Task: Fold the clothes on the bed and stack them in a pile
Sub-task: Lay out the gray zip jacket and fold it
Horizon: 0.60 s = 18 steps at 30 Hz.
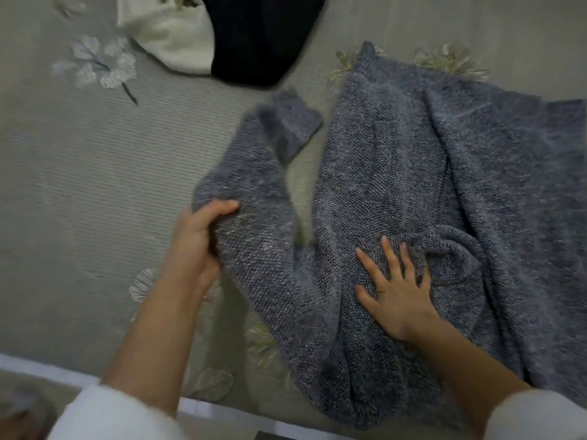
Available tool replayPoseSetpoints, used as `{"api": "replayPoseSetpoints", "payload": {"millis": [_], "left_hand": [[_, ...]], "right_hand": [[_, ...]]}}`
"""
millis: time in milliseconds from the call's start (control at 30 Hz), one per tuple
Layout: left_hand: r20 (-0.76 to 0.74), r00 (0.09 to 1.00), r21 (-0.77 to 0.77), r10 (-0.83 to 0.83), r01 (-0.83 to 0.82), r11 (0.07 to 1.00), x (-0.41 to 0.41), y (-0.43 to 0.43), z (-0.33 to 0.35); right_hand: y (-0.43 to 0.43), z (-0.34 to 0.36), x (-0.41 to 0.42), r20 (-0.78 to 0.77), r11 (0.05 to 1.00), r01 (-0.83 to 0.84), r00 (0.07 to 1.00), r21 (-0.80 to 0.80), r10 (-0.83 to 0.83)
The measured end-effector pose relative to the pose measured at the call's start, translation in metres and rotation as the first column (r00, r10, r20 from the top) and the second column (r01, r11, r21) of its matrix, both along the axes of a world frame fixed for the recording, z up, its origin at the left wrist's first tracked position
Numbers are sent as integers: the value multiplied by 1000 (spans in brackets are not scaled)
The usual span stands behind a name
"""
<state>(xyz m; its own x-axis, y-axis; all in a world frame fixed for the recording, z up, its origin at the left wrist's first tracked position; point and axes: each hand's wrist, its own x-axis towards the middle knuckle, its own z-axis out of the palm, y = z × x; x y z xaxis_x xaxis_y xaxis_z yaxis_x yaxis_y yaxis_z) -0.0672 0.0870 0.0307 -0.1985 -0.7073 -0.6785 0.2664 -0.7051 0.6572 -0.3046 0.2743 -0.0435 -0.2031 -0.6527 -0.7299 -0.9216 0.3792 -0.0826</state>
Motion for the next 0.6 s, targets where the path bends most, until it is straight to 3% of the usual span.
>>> {"api": "replayPoseSetpoints", "payload": {"millis": [100, 233, 333, 433, 500, 533, 600], "left_hand": [[63, 959, -47, 275, -272, 961, 50, 13, 2], [-65, 893, 248, 445, -417, 874, 80, 31, -6], [-104, 835, 248, 540, -504, 827, 77, 24, -2], [-17, 859, 44, 512, -511, 859, 62, 7, 10], [121, 840, -226, 529, -496, 839, 49, 3, 20], [239, 815, -427, 528, -401, 811, 40, 5, 28], [417, 766, -731, 489, -36, 681, 9, 13, 44]], "right_hand": [[0, 0, 1, 2, 1000, 0, 1000, 0, 0], [-1, 1, 2, -10, 1000, 3, 1000, 0, -3], [-2, 1, 2, -10, 1000, 0, 1000, -16, 0], [-2, 0, 1, 13, 1000, 11, 1000, -21, -11], [-1, 2, 1, 30, 999, 21, 999, -27, -20], [0, 3, 1, 37, 999, 22, 999, -26, -21], [-4, 9, 0, 82, 999, 41, 996, -13, -40]]}}
